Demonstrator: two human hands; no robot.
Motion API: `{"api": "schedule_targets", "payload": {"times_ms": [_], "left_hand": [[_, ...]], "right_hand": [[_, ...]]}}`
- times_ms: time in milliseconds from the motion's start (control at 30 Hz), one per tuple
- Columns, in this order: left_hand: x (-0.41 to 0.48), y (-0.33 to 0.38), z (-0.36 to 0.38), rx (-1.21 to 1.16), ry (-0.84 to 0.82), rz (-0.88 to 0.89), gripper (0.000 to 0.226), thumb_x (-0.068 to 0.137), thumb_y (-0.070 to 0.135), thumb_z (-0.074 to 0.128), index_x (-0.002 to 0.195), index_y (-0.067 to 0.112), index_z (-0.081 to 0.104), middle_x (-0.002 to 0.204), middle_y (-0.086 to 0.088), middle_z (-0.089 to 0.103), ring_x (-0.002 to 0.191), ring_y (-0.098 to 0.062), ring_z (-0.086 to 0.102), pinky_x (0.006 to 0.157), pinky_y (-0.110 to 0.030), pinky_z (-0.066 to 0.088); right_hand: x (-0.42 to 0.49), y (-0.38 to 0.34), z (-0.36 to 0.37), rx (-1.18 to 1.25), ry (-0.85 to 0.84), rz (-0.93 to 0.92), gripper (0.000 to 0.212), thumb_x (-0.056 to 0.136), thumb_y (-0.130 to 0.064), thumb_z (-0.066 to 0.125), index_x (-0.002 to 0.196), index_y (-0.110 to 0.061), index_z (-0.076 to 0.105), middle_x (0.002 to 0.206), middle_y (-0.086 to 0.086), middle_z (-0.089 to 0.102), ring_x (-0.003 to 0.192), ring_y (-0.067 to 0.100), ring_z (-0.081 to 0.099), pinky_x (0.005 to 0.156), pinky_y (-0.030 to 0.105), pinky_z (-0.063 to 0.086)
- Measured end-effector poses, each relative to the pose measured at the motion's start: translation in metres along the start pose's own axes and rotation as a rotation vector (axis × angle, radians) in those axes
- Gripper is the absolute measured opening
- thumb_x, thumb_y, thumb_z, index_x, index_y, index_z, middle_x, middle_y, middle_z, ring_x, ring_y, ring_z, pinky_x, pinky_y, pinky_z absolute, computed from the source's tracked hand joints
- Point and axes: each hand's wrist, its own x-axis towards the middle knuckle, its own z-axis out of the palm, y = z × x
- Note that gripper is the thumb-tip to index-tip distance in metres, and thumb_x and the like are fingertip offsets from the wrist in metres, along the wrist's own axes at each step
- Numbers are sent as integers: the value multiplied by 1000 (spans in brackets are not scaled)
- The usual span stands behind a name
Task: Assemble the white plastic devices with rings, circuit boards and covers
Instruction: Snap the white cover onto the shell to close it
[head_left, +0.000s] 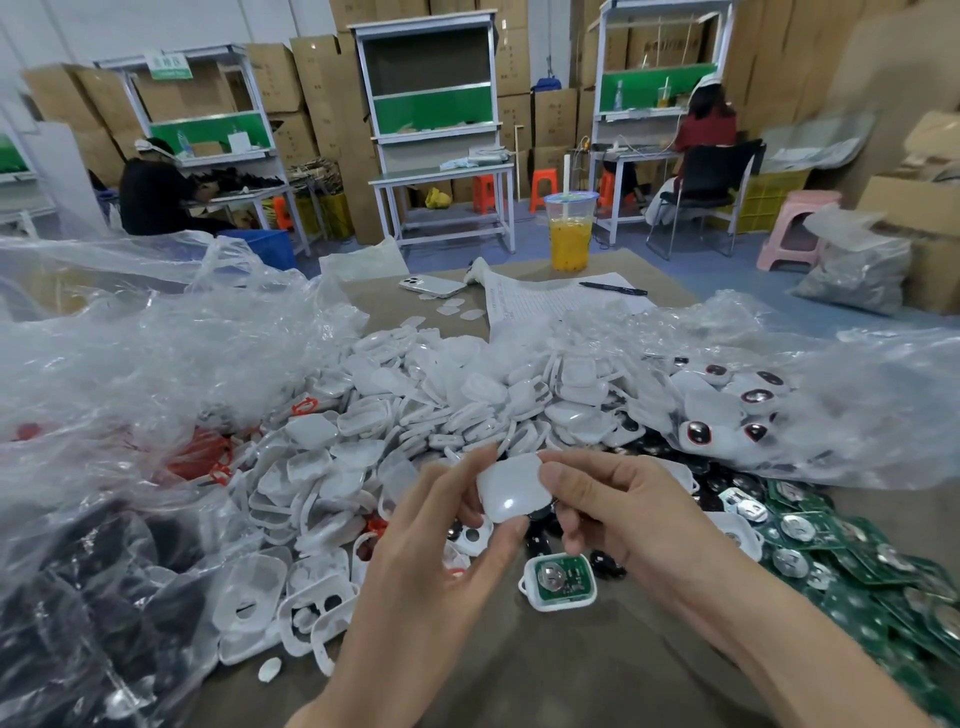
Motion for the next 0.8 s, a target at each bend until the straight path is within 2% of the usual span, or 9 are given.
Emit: {"api": "schedule_targets", "payload": {"times_ms": [167,300,400,500,567,633,700,800], "left_hand": [[2,4,-2,-5,1,6,49,86,48,65,131,58,49,109,27,55,98,2,59,78,0,39],[3,3,-5,58,-48,61,41,89,45,64,129,42,56,125,26,49,113,1,57,89,-8,42],[6,1,-4,101,-78,148,32,92,38,65,122,29,63,124,20,52,119,-2,55,95,-12,42],[8,0,-5,60,-96,144,24,91,36,68,114,27,66,119,16,56,118,-8,57,88,-14,44],[8,0,-3,-6,-115,101,21,92,37,70,112,32,66,117,17,57,113,-8,60,77,-13,46],[3,1,-1,-45,-181,54,19,92,40,70,111,37,66,115,18,58,108,-3,60,76,-10,44],[-1,0,0,-32,-291,23,18,93,49,65,111,44,64,118,22,55,108,0,59,84,-7,40],[-3,-5,3,52,-394,34,23,93,59,56,111,47,62,119,27,52,108,1,58,86,-8,39]], "right_hand": [[-1,2,-5,70,-47,32,59,57,-49,95,103,-15,79,65,2,63,57,12,58,56,22,52],[-3,1,-8,2,-39,35,49,65,-47,91,101,-15,80,64,1,63,57,11,57,57,21,52],[-5,-1,-9,1,-36,54,38,72,-38,86,100,-13,80,65,2,63,58,11,59,58,20,53],[-9,-7,-8,-58,-11,32,27,78,-34,79,101,-19,80,74,6,69,65,14,62,61,21,55],[-14,-9,-11,-196,75,-65,16,93,-22,68,104,-28,78,89,3,75,73,13,66,64,22,56],[-22,-7,-19,-412,128,-174,31,99,-13,57,107,-39,74,99,-4,73,79,9,67,67,23,55],[-33,-7,-29,-650,97,-194,37,98,-19,56,112,-52,65,106,-16,69,85,5,66,73,22,54],[-39,1,-42,-1094,-24,-200,39,95,-36,54,127,-59,48,114,-31,55,99,-4,56,79,7,42]]}}
